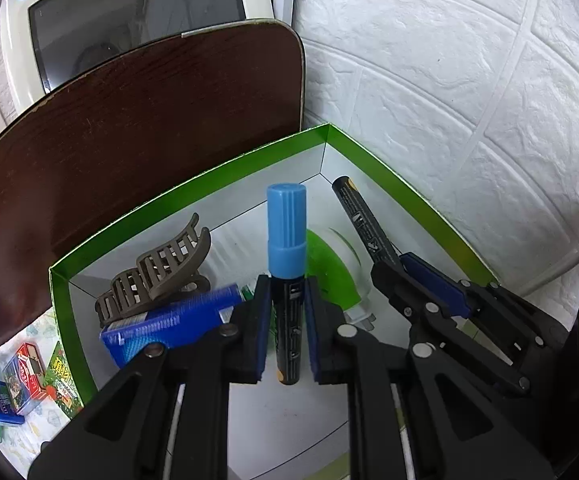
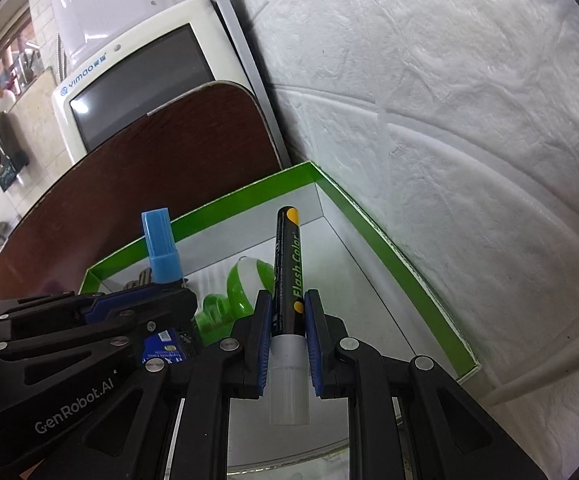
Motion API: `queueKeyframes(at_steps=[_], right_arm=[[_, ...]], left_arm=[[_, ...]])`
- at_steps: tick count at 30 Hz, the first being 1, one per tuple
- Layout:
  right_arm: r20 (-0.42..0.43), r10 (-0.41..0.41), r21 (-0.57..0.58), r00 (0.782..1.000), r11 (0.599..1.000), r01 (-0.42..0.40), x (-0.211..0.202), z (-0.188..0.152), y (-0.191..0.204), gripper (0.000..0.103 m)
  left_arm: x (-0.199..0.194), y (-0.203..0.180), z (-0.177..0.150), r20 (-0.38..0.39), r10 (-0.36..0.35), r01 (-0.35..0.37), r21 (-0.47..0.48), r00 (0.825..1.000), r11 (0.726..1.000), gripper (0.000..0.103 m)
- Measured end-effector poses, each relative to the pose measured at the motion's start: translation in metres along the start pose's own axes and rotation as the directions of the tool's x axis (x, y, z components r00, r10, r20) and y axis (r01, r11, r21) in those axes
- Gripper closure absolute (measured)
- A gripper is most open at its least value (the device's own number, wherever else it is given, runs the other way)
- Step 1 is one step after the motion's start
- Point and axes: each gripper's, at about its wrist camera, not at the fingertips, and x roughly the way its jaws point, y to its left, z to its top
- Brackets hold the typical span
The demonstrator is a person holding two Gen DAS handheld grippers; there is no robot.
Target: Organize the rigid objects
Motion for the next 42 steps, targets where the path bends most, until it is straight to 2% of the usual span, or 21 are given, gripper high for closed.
queueKeyframes(at_steps=[9,21,23,25,29,33,36,38,40,42], right_arm=[[0.0,-0.008,0.001,1.0,1.0,0.008,0.001,0.002,0.0,0.085],[0.017,0.001,-0.012,1.0,1.0,-0.001,-0.017,0.002,0.009,0.085],[0.016,0.008,-0.017,1.0,1.0,-0.008,-0.021,0.003,0.014,0.085],[0.021,0.016,-0.034,1.0,0.999,-0.015,-0.025,0.003,0.023,0.085],[0.021,0.049,-0.075,0.999,0.996,-0.048,-0.036,0.001,0.044,0.085],[0.01,0.079,-0.128,0.997,0.989,-0.078,-0.044,-0.005,0.072,0.085],[-0.008,0.114,-0.166,0.993,0.98,-0.113,-0.048,-0.011,0.095,0.085],[-0.018,0.126,-0.199,0.992,0.972,-0.127,-0.05,-0.018,0.11,0.085],[-0.037,0.137,-0.233,0.99,0.962,-0.142,-0.051,-0.027,0.126,0.085],[-0.066,0.149,-0.259,0.987,0.953,-0.161,-0.047,-0.035,0.141,0.085]], left_arm=[[-0.002,0.001,0.0,0.021,0.025,-0.025,0.019,0.999,0.999,0.088],[-0.048,0.027,-0.019,0.089,0.078,-0.076,-0.017,0.993,0.997,0.086],[-0.061,0.035,-0.026,0.107,0.092,-0.089,-0.033,0.99,0.996,0.079],[-0.075,0.046,-0.034,0.126,0.112,-0.106,-0.051,0.986,0.993,0.065],[-0.104,0.065,-0.053,0.169,0.175,-0.165,-0.074,0.97,0.984,0.06],[-0.132,0.093,-0.082,0.192,0.249,-0.227,-0.132,0.949,0.965,0.057],[-0.149,0.124,-0.112,0.194,0.329,-0.289,-0.208,0.924,0.935,0.052],[-0.153,0.145,-0.131,0.17,0.367,-0.317,-0.263,0.915,0.911,0.052],[-0.158,0.167,-0.15,0.144,0.39,-0.33,-0.318,0.91,0.889,0.052],[-0.16,0.186,-0.167,0.113,0.388,-0.326,-0.363,0.914,0.873,0.052]])
